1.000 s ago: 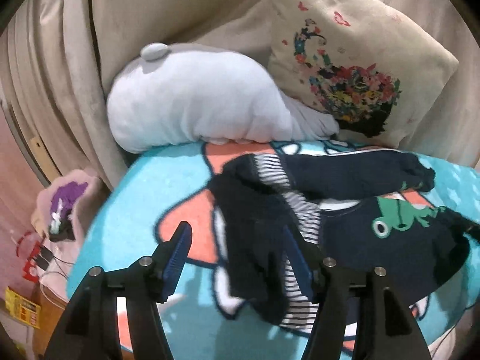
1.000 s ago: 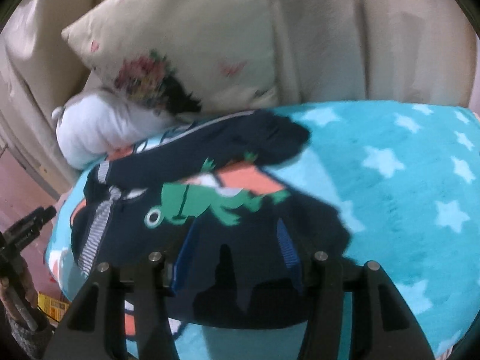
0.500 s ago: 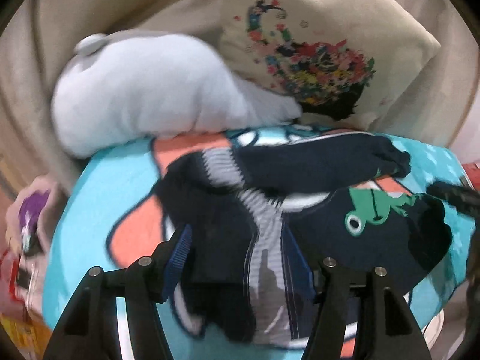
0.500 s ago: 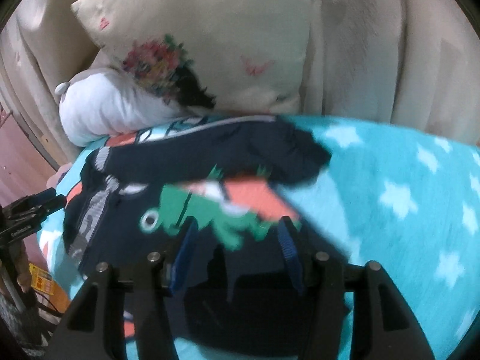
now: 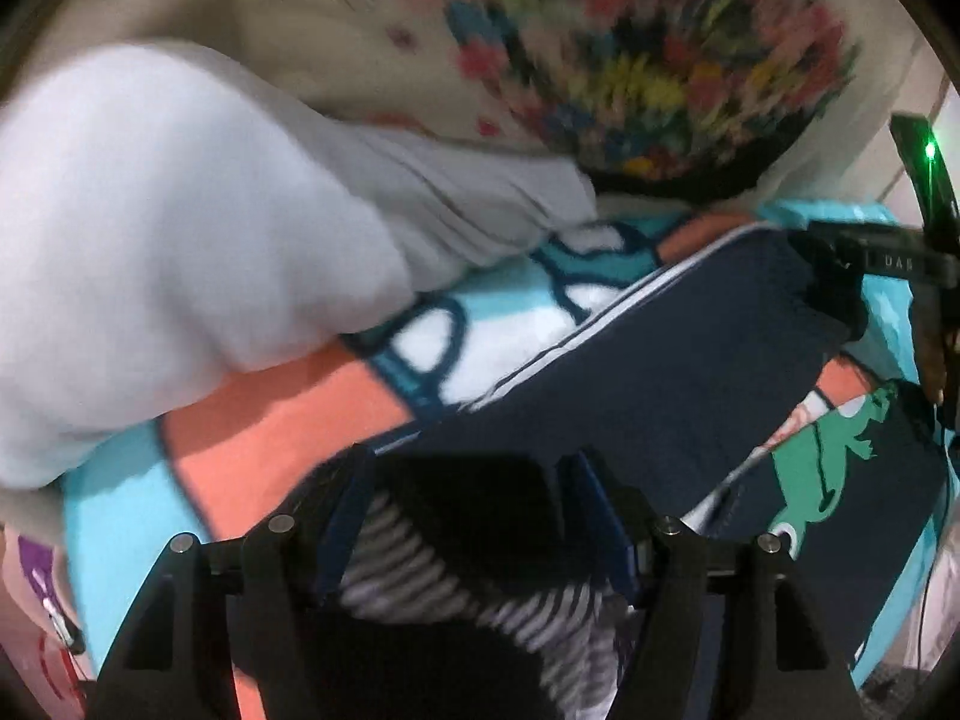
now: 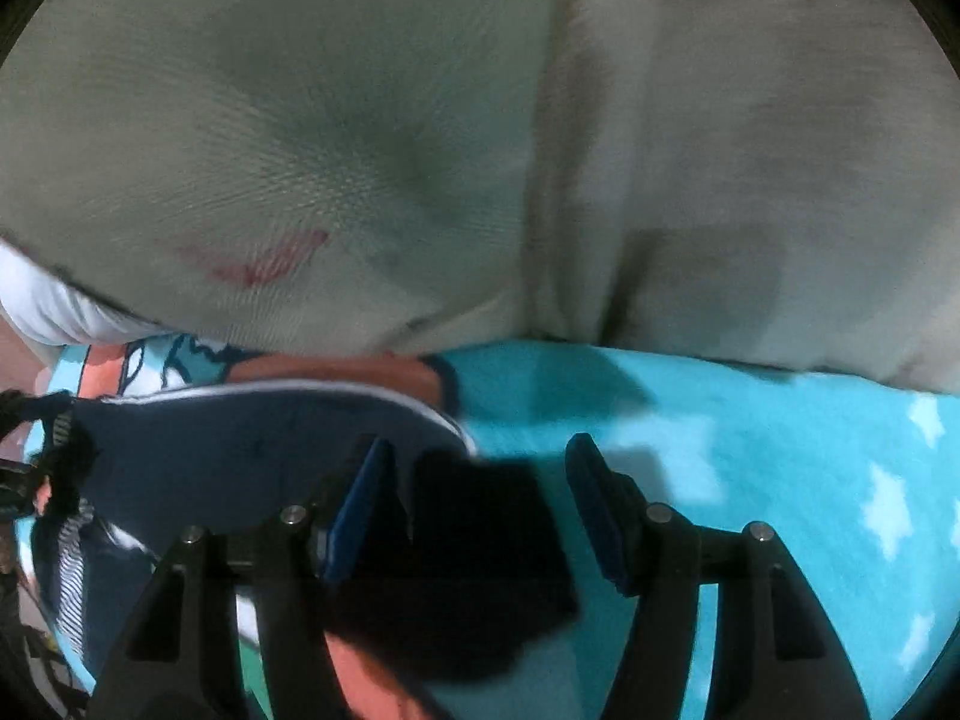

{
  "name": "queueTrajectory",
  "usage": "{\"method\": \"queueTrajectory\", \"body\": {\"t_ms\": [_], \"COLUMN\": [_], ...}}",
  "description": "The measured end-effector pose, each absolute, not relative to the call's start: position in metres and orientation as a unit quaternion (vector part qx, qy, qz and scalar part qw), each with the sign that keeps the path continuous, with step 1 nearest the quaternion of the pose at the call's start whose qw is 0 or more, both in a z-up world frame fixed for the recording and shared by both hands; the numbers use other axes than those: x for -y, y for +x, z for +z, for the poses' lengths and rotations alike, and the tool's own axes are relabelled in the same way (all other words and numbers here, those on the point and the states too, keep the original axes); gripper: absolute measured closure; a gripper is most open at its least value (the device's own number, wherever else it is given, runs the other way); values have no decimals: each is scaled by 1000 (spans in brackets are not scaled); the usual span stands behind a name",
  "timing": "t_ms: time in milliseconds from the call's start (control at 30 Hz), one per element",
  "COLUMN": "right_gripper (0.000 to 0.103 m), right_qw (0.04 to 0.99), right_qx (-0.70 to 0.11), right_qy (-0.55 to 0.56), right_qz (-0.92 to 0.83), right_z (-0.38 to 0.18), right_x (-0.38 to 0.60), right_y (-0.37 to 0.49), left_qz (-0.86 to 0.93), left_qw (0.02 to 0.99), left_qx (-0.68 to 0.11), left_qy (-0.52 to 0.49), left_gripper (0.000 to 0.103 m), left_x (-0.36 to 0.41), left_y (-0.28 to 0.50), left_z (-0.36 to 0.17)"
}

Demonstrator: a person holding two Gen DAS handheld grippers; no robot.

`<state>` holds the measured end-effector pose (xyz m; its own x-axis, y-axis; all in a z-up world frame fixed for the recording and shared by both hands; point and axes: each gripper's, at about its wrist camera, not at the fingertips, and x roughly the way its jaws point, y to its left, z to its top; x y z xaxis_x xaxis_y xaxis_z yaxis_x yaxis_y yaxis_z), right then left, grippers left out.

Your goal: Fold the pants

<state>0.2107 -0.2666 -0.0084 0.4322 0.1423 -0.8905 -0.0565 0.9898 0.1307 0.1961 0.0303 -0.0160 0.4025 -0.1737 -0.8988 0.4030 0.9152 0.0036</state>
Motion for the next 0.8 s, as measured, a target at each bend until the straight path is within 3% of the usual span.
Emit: {"method": "queueTrajectory", "body": {"t_ms": [167,200,233,267,300,333,533,800], "right_gripper": [44,65,93,96,97,97,98,98], "right_qw": [838,838,834,831,830,832,858,887], "right_qx": [-542,-541,-544,-547,-547,-544,-500,-429], "right_qy": [9,4,8,12,12,6,34,59], "right_qz": [68,74,94,103,107,108,110,159], "right_z": [-23,-22,-21,-21,-18,-15,26,88], "right_x": [245,241,238,236,235,235,247,252], "right_y": [233,233,231,231,229,227,205,106], "left_qz": [-194,-198,-199,-198,-196,-194,-170,-189], "left_qw": [816,815,813,814,816,817,845,880], "left_qx": [-533,-535,-537,-536,-532,-532,-503,-436], "left_qy": [109,107,105,107,111,110,62,7], "left_gripper": [30,31,43,54,78,90,91,91], "left_x": [-18,-18,-17,-17,-18,-19,-41,-70], "left_y": [216,216,215,213,211,210,191,97], "left_z": [-34,-33,-32,-30,-28,-26,9,67]}}
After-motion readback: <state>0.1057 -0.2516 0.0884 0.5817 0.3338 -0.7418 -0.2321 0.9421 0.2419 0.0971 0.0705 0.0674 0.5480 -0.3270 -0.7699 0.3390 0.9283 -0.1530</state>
